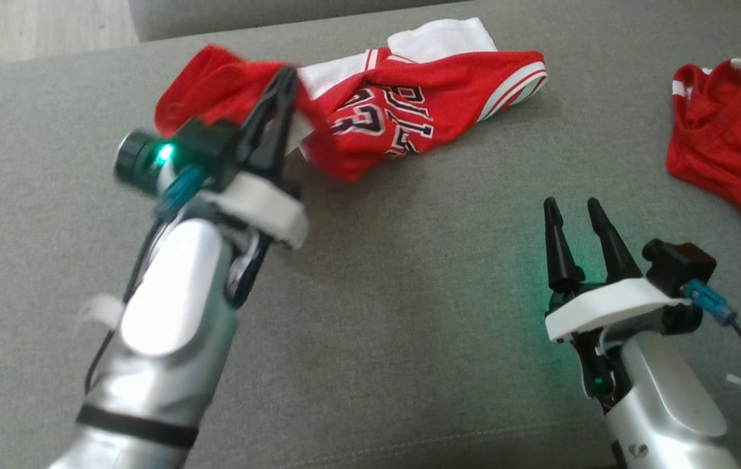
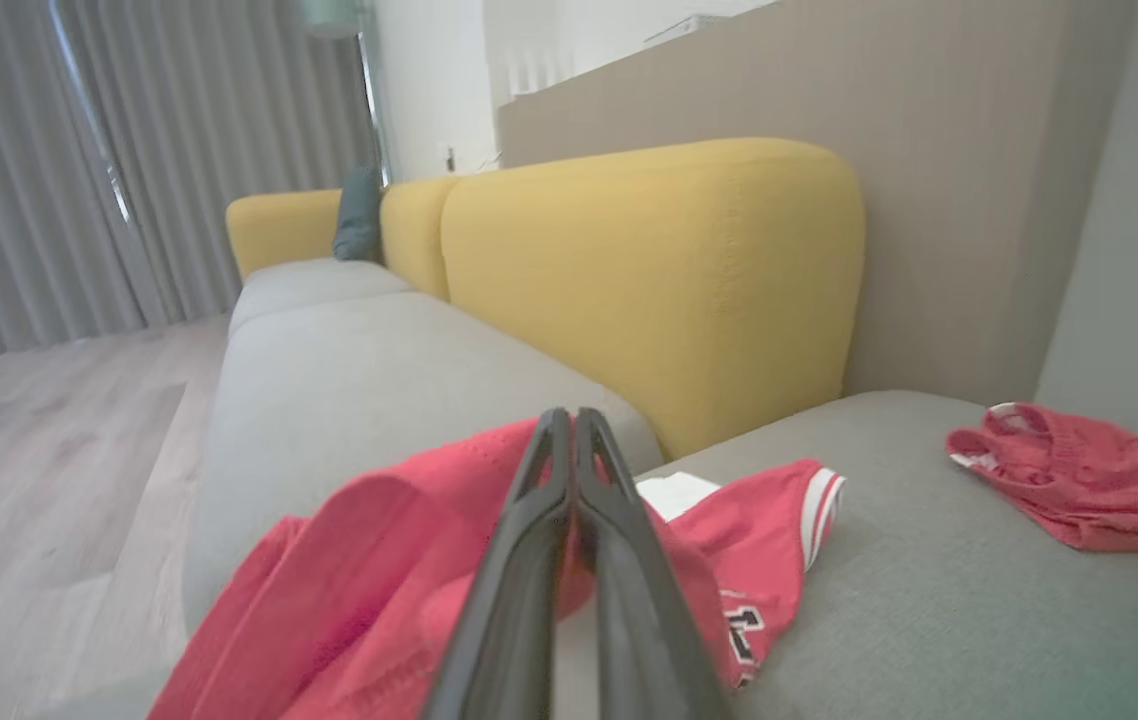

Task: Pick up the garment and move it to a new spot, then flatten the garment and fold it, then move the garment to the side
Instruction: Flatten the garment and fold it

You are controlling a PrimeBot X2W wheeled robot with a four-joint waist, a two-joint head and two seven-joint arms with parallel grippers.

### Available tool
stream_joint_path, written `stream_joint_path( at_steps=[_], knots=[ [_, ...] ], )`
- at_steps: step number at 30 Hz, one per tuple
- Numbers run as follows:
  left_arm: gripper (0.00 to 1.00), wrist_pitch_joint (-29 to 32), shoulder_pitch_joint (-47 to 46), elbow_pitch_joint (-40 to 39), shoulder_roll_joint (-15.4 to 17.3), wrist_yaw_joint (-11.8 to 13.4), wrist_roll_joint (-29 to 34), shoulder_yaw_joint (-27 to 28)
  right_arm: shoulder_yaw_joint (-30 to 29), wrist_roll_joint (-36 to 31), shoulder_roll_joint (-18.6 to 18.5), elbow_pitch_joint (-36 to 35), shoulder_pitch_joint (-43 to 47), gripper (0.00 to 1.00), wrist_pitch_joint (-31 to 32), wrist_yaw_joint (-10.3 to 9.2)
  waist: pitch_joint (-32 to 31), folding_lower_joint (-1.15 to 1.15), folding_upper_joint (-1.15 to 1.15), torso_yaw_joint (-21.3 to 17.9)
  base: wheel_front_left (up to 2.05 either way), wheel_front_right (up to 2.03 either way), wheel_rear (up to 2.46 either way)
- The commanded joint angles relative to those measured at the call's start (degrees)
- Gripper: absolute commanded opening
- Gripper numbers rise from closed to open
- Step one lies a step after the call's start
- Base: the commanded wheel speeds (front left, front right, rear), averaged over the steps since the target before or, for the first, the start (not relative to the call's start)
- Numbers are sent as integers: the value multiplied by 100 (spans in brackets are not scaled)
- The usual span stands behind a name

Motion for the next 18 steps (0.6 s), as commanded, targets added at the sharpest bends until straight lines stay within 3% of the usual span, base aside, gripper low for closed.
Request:
stream_joint_path(
  at_steps=[1,7,12,18],
  knots=[
    [0,10,-578,-163,92,-48,92,-35,137,74,68,-135,-29,100,-62,37,-51,0,0,13,0,0,0],
    [0,232,-1749,-120,91,-131,72,-523,211,164,69,-140,27,100,-62,37,-154,0,0,-1,0,0,0],
    [0,374,-2348,-49,90,-126,-225,-600,264,221,69,-149,86,100,-62,37,-199,0,0,-27,0,0,0],
    [0,405,-2841,121,90,206,-815,-644,176,239,69,-172,152,100,-62,37,-221,0,0,34,0,0,0]
  ],
)
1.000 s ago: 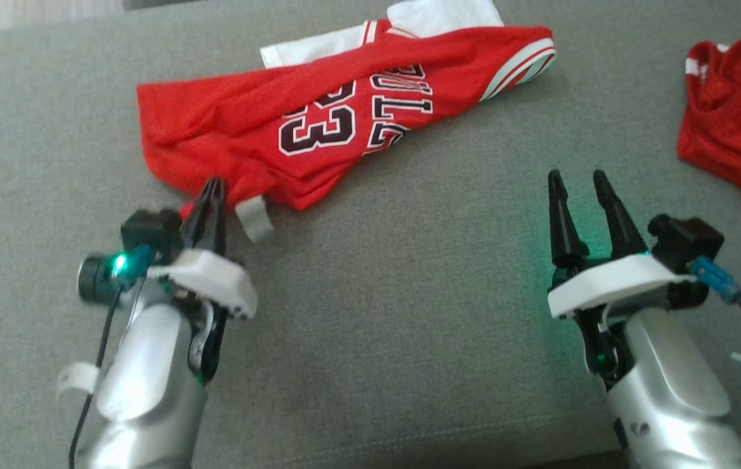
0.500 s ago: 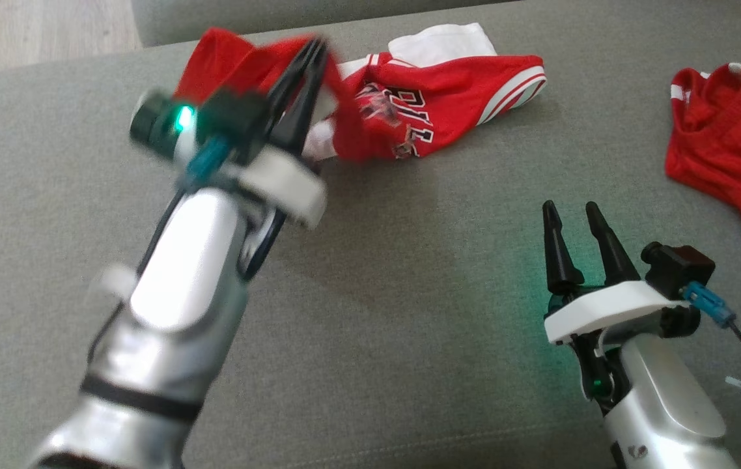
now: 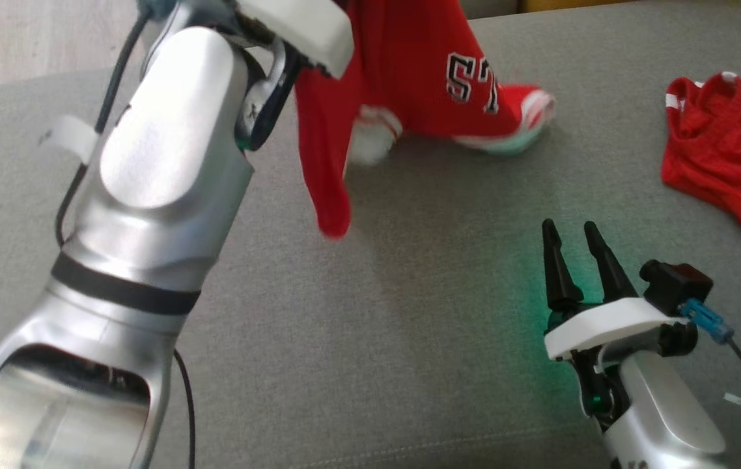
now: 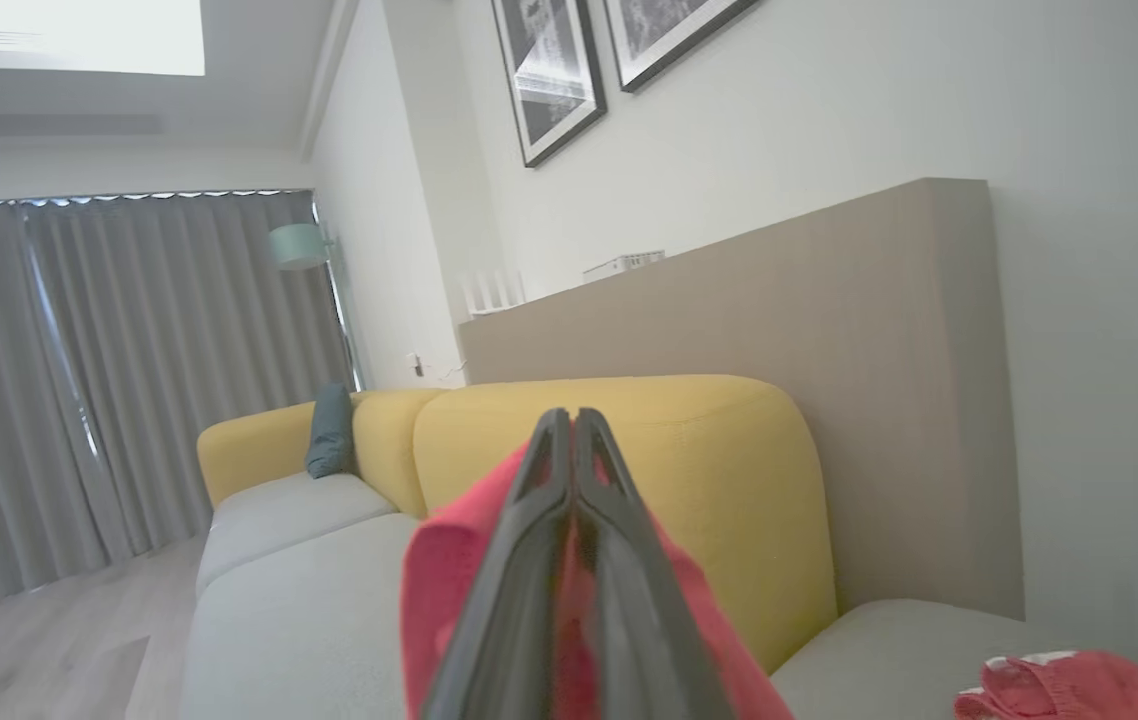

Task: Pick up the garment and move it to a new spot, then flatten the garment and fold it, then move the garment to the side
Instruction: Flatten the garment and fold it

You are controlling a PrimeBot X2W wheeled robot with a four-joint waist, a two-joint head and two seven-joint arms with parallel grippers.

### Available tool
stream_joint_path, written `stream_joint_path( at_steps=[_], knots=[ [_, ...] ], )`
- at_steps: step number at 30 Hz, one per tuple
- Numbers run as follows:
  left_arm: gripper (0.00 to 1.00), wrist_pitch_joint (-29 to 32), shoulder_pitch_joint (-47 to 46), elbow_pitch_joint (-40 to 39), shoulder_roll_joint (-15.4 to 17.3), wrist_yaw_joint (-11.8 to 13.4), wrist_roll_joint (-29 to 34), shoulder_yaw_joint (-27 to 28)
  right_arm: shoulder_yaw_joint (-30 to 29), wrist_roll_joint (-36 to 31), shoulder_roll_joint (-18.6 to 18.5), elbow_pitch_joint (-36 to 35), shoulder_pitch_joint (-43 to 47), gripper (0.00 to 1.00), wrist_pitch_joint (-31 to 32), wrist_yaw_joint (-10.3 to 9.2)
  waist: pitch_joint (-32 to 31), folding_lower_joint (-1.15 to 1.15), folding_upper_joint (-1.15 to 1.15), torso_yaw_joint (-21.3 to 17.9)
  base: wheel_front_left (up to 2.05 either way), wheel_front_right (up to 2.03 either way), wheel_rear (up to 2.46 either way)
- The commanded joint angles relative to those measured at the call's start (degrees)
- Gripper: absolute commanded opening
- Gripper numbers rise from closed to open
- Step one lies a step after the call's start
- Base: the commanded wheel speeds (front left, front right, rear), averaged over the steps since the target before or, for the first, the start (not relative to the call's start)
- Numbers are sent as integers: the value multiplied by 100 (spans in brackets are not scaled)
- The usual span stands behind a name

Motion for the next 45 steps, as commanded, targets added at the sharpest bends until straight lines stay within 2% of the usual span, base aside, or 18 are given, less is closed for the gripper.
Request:
stream_joint_path(
  at_steps=[1,5,14,15,17,20,24,30,35,43,44,45],
  knots=[
    [0,9,-359,-130,136,74,-24,163,94,28,61,-190,-106,100,-62,37,8,0,0,29,0,0,0],
    [0,-13,-168,241,214,269,-127,266,32,30,61,-205,-127,100,-62,37,51,0,0,138,0,0,0],
    [0,-258,917,1624,883,722,-310,691,285,-3,61,-208,-298,100,-62,37,349,0,0,321,0,0,0],
    [4,-297,1030,1763,944,767,-326,738,328,-10,61,-207,-323,100,-62,37,384,0,0,327,0,0,0],
    [100,-364,1259,1986,1005,855,-379,845,398,-19,61,-192,-367,100,-62,37,446,0,0,349,0,0,0],
    [100,-410,1578,2091,964,902,-502,1026,498,-24,61,-171,-401,100,-62,37,506,0,0,416,0,0,0],
    [100,-416,2166,1420,814,972,-454,1295,716,-83,61,-95,-430,100,-62,37,563,0,0,600,0,0,0],
    [100,-418,3066,452,380,945,-224,1510,1190,-63,61,182,-540,100,-62,37,627,0,0,1036,0,0,0],
    [100,-418,3576,-80,189,819,-43,1438,1293,-44,61,526,-805,100,-62,37,700,0,0,1468,0,0,0],
    [100,-419,3911,-443,139,767,-60,1211,1155,-70,61,1172,-1135,100,-62,37,772,0,0,1881,0,0,0],
    [100,-419,3935,-481,139,782,-95,1169,1128,-96,61,1301,-1176,89,-62,37,780,0,0,1906,0,0,0],
    [100,-419,3948,-508,138,798,-121,1128,1114,-101,61,1410,-1215,69,-62,37,790,0,0,1925,0,0,0]
  ],
)
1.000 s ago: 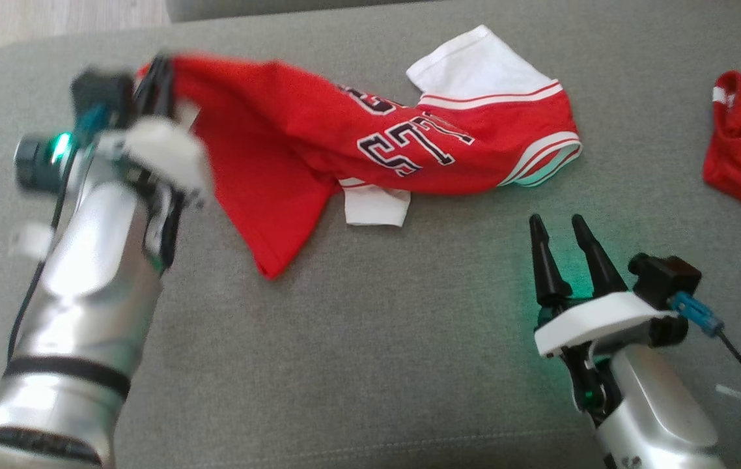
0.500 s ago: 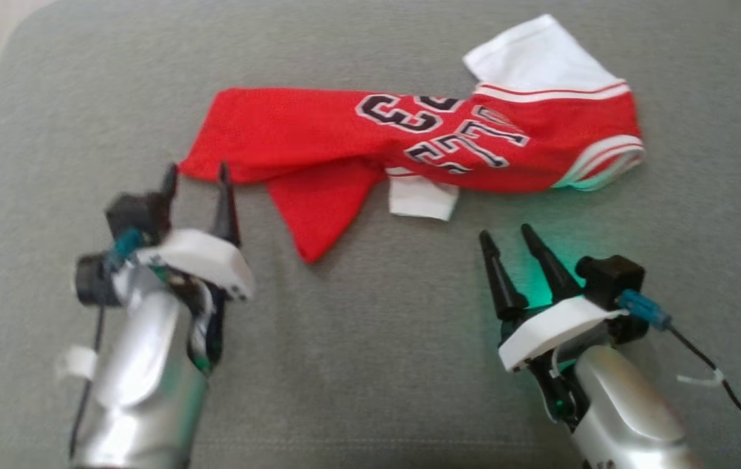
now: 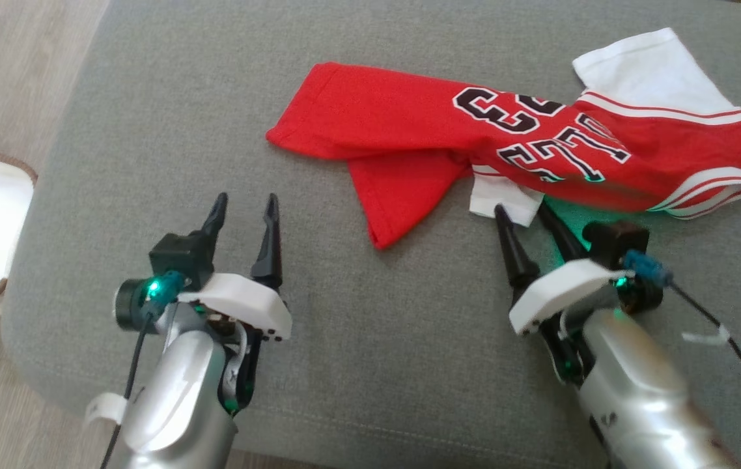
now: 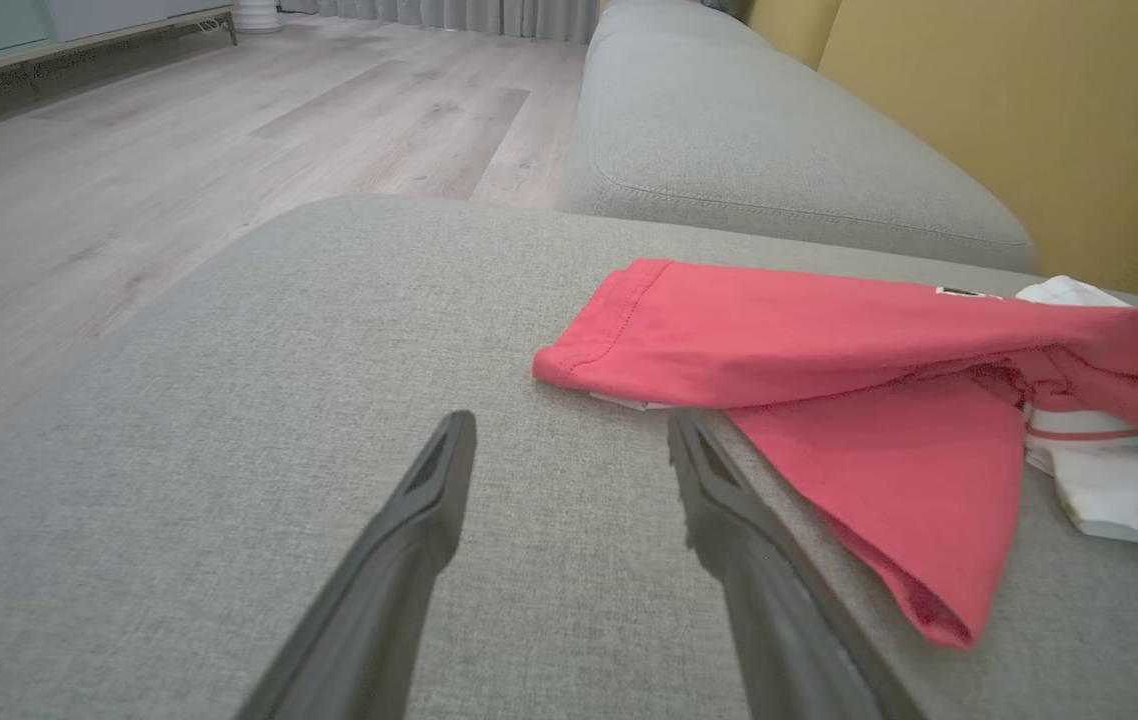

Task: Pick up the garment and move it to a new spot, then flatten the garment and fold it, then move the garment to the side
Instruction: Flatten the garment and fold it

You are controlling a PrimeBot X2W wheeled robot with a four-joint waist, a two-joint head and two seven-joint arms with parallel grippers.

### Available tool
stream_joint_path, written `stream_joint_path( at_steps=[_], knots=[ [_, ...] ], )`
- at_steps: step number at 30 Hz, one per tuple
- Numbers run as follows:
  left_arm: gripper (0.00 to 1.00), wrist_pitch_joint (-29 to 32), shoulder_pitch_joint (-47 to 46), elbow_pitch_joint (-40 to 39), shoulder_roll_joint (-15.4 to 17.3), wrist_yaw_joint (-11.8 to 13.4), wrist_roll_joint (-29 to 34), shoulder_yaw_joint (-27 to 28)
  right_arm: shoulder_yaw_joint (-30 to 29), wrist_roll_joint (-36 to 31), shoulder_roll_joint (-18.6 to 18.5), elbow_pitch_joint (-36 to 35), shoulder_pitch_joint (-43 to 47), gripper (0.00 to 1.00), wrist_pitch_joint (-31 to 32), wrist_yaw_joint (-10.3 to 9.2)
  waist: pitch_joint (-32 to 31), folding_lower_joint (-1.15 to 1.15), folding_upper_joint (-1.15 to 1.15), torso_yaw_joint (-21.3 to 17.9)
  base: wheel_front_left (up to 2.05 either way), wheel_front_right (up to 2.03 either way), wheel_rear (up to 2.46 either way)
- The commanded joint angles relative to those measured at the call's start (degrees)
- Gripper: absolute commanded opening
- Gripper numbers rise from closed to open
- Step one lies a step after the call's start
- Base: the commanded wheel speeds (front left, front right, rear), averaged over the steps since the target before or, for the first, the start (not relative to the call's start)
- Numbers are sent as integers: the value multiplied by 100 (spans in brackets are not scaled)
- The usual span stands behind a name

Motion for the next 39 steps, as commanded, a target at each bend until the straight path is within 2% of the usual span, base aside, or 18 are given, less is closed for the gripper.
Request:
stream_joint_path(
  at_steps=[1,2,9,14,17,21,24,27,28,29,30,33,39],
  knots=[
    [100,-68,-95,-221,62,44,-29,109,50,-2,65,38,-101,42,-55,37,35,0,0,40,0,0,0],
    [100,-68,-91,-238,62,63,-51,87,28,-22,65,127,-140,0,-55,37,45,0,0,45,0,0,0],
    [100,-69,-57,-352,61,114,-100,101,-301,-233,65,236,-250,0,-55,37,38,0,0,-193,0,0,0],
    [100,-69,-3,-401,61,121,-164,62,-903,-841,64,-87,-223,0,-55,37,-72,0,0,-477,0,0,0],
    [100,-69,36,-408,60,157,-197,29,-1312,-1304,-12,-460,-200,0,-55,37,-167,0,0,-637,0,0,0],
    [100,-69,126,-377,60,206,-229,36,-1741,-1918,-292,-1058,-235,0,-55,37,-326,0,0,-818,0,0,0],
    [100,-69,267,-341,60,224,-243,44,-2141,-2568,-548,-1796,-179,0,102,37,-468,0,0,-938,0,0,0],
    [100,-69,387,-313,60,223,-243,41,-2336,-3001,-562,-2412,185,0,455,37,-544,0,0,-995,0,0,0],
    [100,-69,423,-302,60,222,-243,37,-2371,-3097,-539,-2565,368,13,613,37,-554,0,0,-1006,0,0,0],
    [100,-69,458,-289,60,220,-249,31,-2399,-3169,-498,-2699,572,67,756,37,-563,0,0,-1017,0,0,0],
    [100,-69,487,-279,60,218,-251,31,-2445,-3196,-434,-2828,784,100,844,37,-568,0,0,-1026,0,0,0],
    [100,-69,553,-241,60,207,-260,36,-2744,-3148,-223,-3036,1406,100,1041,37,-556,0,0,-1047,0,0,0],
    [100,-69,602,-205,60,173,-213,58,-3049,-2966,9,-3102,1986,100,925,37,-557,0,0,-1077,0,0,0]
  ],
)
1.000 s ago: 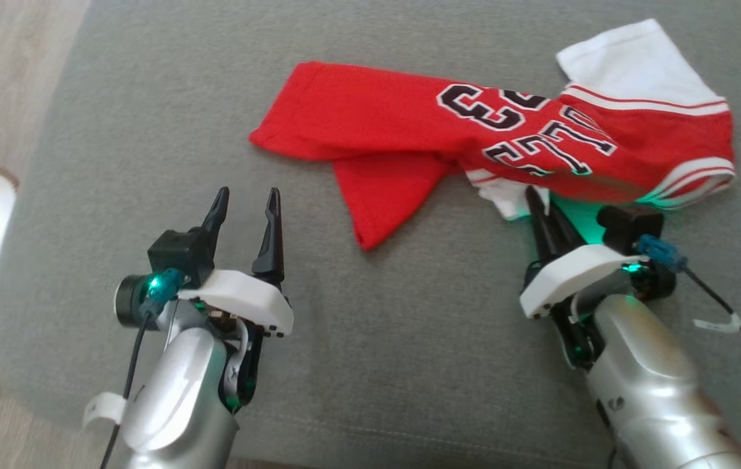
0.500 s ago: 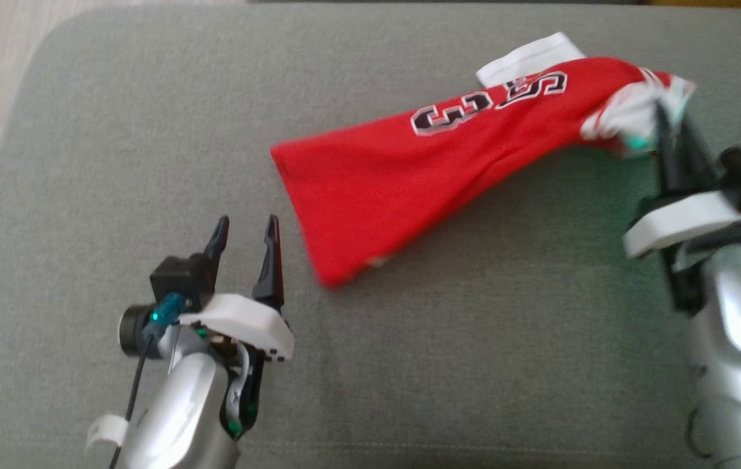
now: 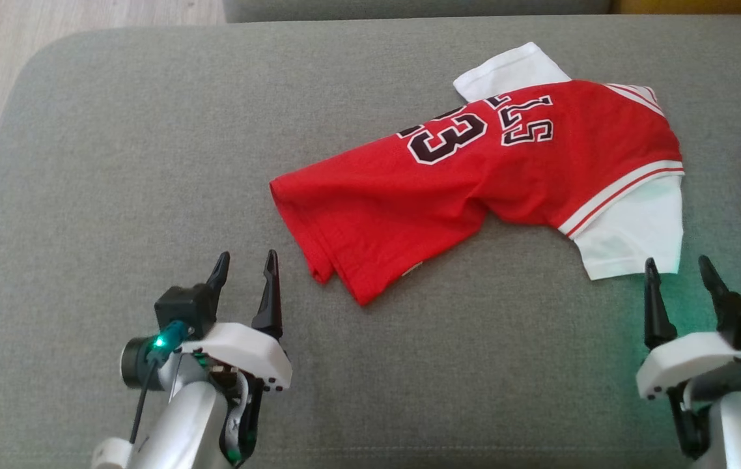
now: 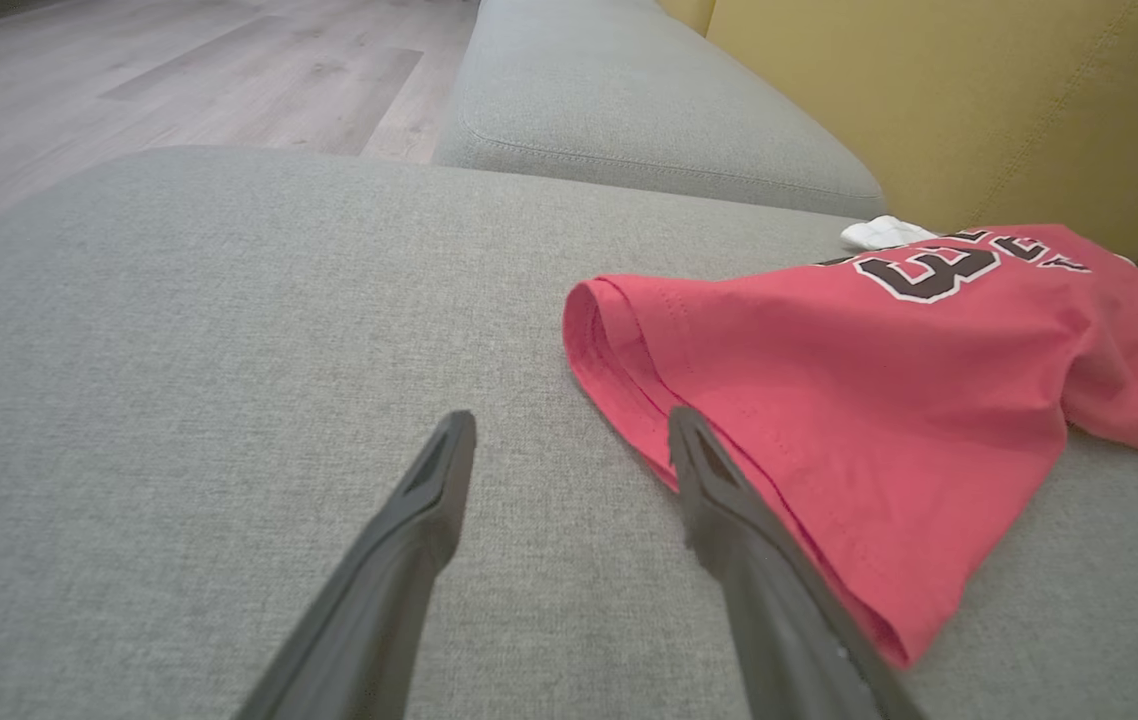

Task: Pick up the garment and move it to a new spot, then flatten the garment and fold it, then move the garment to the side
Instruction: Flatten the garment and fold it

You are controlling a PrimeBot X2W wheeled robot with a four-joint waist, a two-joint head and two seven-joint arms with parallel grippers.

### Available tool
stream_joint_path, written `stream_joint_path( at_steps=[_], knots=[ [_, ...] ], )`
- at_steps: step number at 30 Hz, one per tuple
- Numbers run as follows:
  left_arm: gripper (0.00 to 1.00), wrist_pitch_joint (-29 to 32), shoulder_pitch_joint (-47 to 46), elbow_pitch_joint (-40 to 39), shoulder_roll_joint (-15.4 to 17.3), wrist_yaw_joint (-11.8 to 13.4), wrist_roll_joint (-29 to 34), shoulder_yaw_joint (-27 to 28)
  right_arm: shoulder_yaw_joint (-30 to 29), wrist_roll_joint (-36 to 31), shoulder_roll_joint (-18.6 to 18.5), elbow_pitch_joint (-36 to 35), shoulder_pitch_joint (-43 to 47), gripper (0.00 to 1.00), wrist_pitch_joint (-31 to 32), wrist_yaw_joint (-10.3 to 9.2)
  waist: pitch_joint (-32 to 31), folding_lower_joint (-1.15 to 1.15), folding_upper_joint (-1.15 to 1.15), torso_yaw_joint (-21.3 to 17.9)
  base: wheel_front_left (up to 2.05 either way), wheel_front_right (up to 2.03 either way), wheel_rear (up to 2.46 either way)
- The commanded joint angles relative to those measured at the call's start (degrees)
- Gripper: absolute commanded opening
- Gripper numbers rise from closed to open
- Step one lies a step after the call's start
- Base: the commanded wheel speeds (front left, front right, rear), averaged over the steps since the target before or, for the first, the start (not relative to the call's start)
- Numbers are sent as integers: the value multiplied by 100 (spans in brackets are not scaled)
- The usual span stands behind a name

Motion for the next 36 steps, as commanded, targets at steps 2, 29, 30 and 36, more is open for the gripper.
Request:
stream_joint_path(
  at_steps=[2,29,30,36],
  knots=[
    [100,-69,-75,-151,64,-35,36,180,164,169,38,-222,-223,100,-224,37,-12,0,0,-33,0,0,0],
    [100,-69,-272,469,64,-940,-1260,-974,1010,853,58,324,-990,100,-789,37,379,0,0,-682,0,0,0],
    [100,-69,-285,474,64,-944,-1267,-971,1027,867,58,330,-1005,100,-798,37,394,0,0,-697,0,0,0],
    [28,-69,-362,529,64,-1015,-1313,-961,1071,945,58,385,-1078,100,-839,37,449,0,0,-744,0,0,0]
  ],
)
